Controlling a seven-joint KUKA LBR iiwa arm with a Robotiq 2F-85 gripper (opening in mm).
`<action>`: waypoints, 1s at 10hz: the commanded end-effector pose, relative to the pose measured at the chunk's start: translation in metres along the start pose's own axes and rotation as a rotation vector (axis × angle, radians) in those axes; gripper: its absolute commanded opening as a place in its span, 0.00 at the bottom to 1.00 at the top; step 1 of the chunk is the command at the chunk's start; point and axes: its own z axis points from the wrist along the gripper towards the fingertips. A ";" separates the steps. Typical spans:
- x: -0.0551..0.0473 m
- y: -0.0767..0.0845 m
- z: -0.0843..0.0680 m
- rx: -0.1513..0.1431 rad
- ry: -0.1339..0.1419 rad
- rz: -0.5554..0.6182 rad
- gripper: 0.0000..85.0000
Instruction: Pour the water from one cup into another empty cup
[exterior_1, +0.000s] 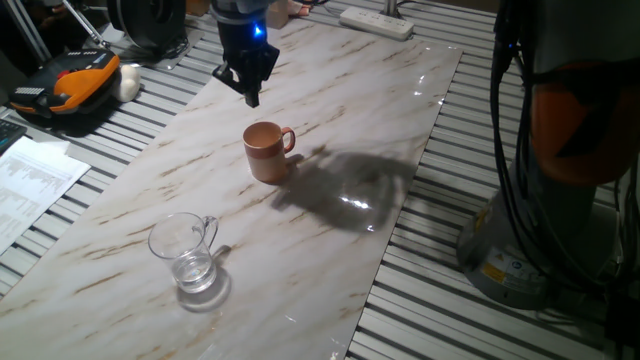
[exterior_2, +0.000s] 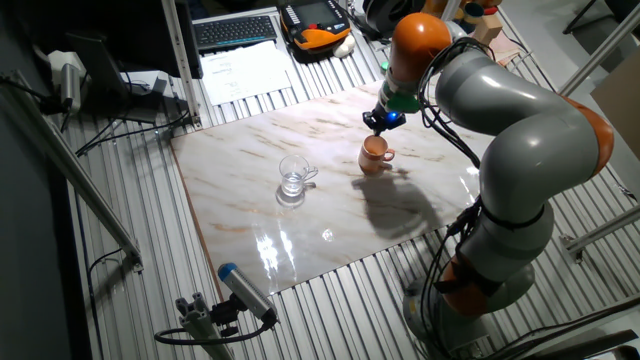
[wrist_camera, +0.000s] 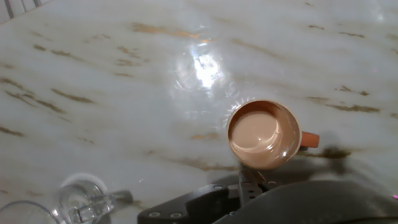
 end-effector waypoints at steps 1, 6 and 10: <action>0.000 0.001 0.000 -0.003 -0.002 0.008 0.00; -0.007 0.002 -0.008 -0.015 0.075 -0.014 0.00; -0.006 0.005 -0.010 0.023 0.027 -0.012 0.00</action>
